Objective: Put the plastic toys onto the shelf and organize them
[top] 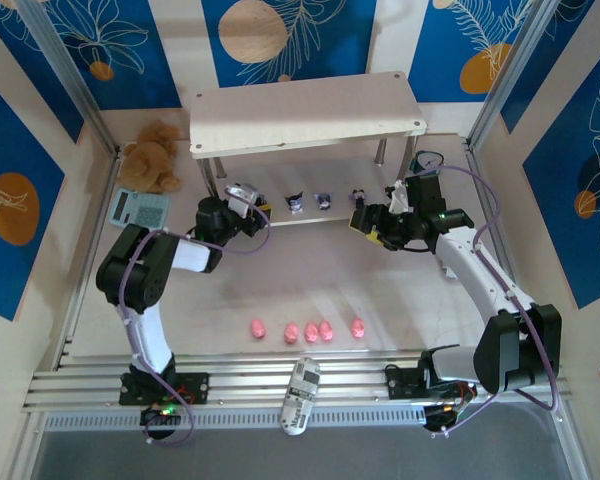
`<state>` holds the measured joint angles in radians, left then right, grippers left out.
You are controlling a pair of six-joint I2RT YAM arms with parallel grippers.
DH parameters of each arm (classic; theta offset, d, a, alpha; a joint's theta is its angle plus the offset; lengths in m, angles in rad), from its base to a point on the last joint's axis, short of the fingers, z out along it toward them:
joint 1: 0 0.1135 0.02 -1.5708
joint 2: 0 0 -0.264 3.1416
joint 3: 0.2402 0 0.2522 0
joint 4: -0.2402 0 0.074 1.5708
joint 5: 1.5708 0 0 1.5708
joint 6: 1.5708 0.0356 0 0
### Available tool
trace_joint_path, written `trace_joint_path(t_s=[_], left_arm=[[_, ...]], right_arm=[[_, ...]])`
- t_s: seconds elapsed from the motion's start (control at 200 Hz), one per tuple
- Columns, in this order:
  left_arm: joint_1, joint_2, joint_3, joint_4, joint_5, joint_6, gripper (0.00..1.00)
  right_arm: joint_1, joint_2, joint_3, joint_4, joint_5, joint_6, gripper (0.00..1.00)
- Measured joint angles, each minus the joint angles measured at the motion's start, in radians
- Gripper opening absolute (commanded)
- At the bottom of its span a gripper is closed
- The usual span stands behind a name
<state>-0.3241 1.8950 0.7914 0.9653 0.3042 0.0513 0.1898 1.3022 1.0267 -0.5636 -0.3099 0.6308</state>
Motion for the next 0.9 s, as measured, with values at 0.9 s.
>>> trace_joint_path(t_s=[0.9], left_arm=[[-0.031, -0.022, 0.01, -0.162, -0.157, 0.038, 0.54]], right_arm=[[0.001, 0.0, 0.0, 0.002, -0.001, 0.0, 0.67]])
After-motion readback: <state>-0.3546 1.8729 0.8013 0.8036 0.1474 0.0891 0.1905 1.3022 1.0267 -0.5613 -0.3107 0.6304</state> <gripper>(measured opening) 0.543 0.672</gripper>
